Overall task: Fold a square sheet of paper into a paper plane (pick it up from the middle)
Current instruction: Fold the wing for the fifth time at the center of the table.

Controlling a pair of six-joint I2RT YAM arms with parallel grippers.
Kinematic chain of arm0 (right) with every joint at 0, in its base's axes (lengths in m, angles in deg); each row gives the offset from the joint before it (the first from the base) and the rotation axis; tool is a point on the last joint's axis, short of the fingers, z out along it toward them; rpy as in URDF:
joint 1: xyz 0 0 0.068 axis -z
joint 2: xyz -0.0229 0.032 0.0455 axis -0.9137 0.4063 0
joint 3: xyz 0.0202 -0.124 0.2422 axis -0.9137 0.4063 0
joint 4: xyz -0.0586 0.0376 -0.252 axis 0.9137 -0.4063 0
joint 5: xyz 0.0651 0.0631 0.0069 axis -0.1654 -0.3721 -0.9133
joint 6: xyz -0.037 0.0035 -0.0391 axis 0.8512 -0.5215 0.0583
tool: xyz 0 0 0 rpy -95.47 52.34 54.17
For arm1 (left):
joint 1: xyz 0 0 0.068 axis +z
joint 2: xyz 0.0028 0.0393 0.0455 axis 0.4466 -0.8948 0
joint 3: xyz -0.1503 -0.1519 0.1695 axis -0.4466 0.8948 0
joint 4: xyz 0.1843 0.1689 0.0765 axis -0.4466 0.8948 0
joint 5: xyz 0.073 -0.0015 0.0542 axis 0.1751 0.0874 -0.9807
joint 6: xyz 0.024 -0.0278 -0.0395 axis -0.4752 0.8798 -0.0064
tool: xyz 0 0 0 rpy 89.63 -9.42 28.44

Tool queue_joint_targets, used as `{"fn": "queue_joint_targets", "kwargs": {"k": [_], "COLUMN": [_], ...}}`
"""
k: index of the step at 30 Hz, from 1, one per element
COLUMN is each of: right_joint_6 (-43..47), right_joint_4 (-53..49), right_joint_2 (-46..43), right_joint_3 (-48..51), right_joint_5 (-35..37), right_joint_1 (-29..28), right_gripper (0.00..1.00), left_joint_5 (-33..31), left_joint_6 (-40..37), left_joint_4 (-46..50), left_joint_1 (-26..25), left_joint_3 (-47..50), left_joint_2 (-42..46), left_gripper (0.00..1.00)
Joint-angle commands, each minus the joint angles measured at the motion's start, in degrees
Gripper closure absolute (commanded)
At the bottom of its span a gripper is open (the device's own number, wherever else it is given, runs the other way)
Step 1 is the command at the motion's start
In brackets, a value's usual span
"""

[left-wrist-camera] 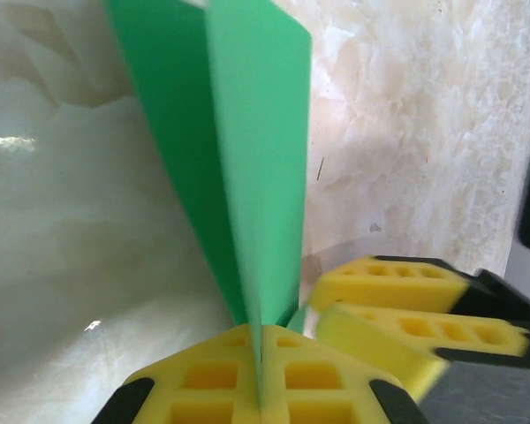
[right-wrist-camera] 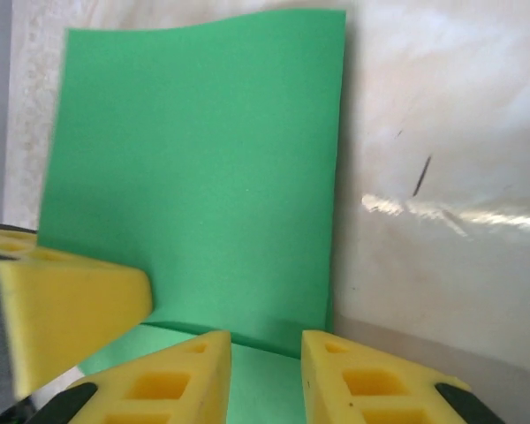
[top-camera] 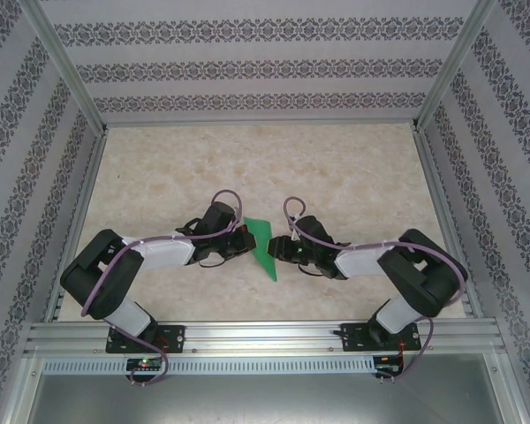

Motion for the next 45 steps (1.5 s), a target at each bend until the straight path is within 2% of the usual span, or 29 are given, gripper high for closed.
{"fn": "queue_joint_targets", "kwargs": {"k": [1,4,9,11,15,20,27,32,41,42,44,45], "right_joint_6": [7.3,13.8,22.93,27.43,39.35,47.92,52.35,53.5,51.6,51.55,51.16,51.12], "right_joint_4": [-6.92,-9.58,-8.8,-7.38,-0.99,1.54,5.88,4.68,2.93,3.34,4.22,4.1], "right_joint_2": [-7.68,-12.38,-14.75,-14.42,-10.69,-1.25,6.67,9.42,12.48,12.53,12.19,12.14], "right_joint_3": [2.23,3.41,5.09,5.39,5.09,1.11,-2.01,-3.93,-4.75,-4.6,-4.42,-4.4], "right_joint_5": [12.19,19.3,29.92,36.87,44.88,49.31,57.34,58.9,60.12,60.42,60.17,59.71], "right_joint_1": [-3.09,-7.88,-16.38,-20.76,-28.22,-32.18,-34.38,-34.4,-34.42,-34.42,-34.44,-34.46], "right_gripper": [0.68,0.6,0.56,0.56,0.55,0.57,0.62,0.7,0.77,0.79,0.91,0.91], "left_joint_5": [-0.88,-1.1,-1.01,-0.8,-0.97,-0.41,-0.46,-0.09,0.52,0.5,0.48,0.51], "left_joint_6": [1.03,1.29,1.99,1.95,1.51,1.77,1.94,1.81,1.42,1.5,1.49,1.43], "left_joint_4": [3.32,4.44,5.45,5.56,6.31,5.54,5.54,5.51,5.37,5.41,5.4,5.33], "left_joint_1": [-0.72,-0.67,-0.63,-0.63,-0.63,-0.63,-0.63,-0.67,-0.63,-0.63,-0.63,-0.63], "left_joint_3": [-2.39,-3.25,-3.81,-3.94,-4.6,-4.8,-4.83,-4.91,-5.15,-5.12,-5.03,-5.08], "left_joint_2": [-0.32,-0.38,-0.77,-0.73,-1.01,-1.96,-1.94,-2.2,-2.87,-2.78,-2.73,-2.69], "left_gripper": [0.99,0.99,0.99,0.99,0.99,0.99,0.98,0.99,0.98,0.99,0.98,0.98]}}
